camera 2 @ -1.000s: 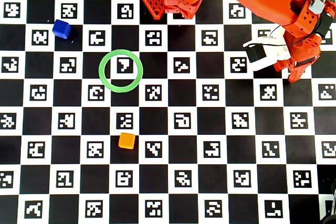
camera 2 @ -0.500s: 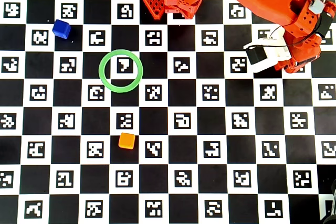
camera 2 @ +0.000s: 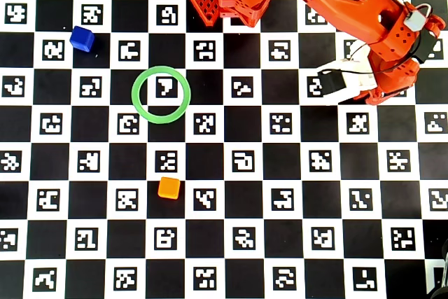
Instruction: Grab the red cube then put it in the green circle then put the blue cube on top and finally the orange cube on top
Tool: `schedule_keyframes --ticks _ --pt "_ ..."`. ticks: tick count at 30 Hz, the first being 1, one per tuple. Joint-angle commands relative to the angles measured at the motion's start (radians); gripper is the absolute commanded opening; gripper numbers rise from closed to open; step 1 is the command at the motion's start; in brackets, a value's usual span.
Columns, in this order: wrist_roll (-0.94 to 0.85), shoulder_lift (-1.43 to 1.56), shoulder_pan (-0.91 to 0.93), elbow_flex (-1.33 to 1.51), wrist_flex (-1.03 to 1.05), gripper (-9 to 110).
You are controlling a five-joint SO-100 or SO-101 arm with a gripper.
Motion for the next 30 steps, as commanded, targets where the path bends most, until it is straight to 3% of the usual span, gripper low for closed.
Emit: schedule_keyframes --ticks 1,10,30 --pt "-0.021 0.195 0.066 -0.086 0.051 5" --pt "-0.172 0.357 0.282 -0.055 0.161 4" --pt "-0.727 0.641 1.037 0.202 0.229 4"
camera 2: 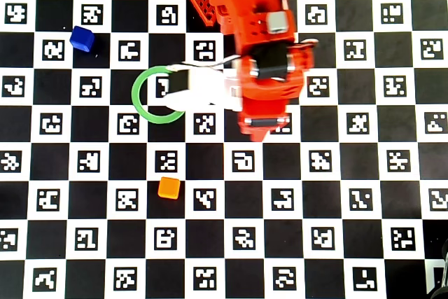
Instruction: Grab the red cube then put it in the green circle then put the blue cube on top and finally the orange cube on top
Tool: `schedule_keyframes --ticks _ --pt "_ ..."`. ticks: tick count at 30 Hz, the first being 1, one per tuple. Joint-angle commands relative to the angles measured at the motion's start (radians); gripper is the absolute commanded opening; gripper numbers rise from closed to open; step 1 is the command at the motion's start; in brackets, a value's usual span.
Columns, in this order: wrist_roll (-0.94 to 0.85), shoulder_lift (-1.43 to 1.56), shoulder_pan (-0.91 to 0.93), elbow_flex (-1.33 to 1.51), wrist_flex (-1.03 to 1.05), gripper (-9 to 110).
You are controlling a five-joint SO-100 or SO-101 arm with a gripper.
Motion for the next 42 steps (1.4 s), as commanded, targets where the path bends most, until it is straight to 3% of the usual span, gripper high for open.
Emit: schedule_keyframes --ticks 1,8,16,42 --pt "-0.127 0.106 0.158 0.025 -0.002 4" --pt "-0.345 0.114 0.436 0.094 -0.067 4" --pt "-0.502 0.118 0.595 0.209 -0.149 4" --pt "-0.637 0.112 0.658 0.512 -0.416 3"
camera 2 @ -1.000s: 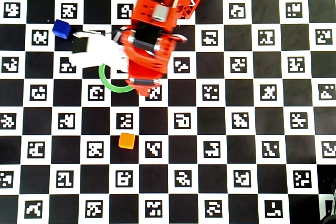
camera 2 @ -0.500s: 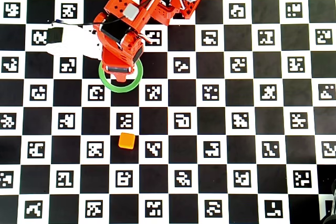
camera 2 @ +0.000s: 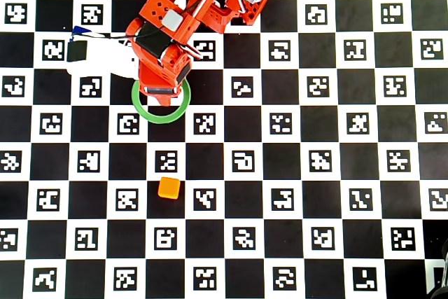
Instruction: Grab the red cube then put it in the green circle then put the blue cube on top and finally the orange cube on top
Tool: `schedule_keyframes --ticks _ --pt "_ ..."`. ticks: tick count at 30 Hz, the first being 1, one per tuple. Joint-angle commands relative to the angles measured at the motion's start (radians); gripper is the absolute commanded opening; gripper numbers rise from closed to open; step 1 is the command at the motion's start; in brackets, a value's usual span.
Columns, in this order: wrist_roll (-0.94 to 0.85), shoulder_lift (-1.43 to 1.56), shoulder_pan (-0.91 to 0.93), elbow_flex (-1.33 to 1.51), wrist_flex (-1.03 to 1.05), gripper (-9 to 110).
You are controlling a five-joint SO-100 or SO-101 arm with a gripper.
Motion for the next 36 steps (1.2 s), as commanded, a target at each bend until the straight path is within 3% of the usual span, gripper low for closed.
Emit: schedule_keyframes --ticks 1,16,36 --pt "-0.006 0.069 0.008 0.014 -0.066 3" --pt "-0.071 0.064 0.037 0.129 -0.245 3" --pt "-0.084 0.055 0.046 0.173 -0.267 3"
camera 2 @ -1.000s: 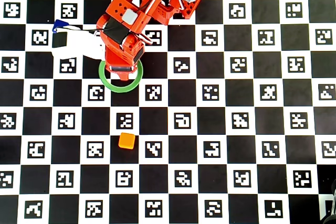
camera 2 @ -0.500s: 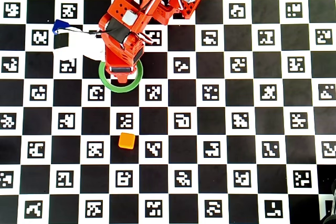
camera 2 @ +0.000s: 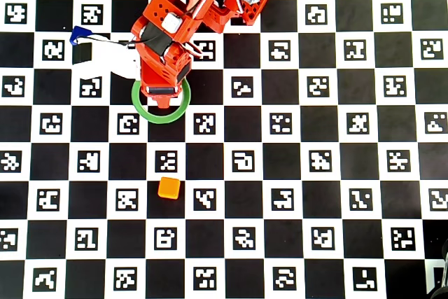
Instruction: Grab the red cube then put it in the green circle then put the blue cube on top and finally the orange cube on top
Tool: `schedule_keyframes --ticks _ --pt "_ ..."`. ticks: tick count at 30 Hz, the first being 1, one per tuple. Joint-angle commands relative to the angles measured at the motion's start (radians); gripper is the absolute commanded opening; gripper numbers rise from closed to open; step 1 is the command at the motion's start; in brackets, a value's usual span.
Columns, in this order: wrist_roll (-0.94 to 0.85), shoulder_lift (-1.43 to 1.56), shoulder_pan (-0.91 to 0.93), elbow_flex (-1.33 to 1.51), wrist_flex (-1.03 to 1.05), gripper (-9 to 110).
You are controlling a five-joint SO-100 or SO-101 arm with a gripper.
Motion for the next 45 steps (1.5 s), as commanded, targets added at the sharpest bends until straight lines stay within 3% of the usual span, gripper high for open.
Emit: schedule_keyframes --ticks 1,11,38,45 --pt "0.006 0.054 0.003 -0.011 -0.009 3" --pt "0.017 0.055 -0.002 -0.006 -0.009 5" --pt "0.057 0.069 0.002 -0.015 0.025 39" --pt "0.109 0.075 0.002 -0.129 0.17 49"
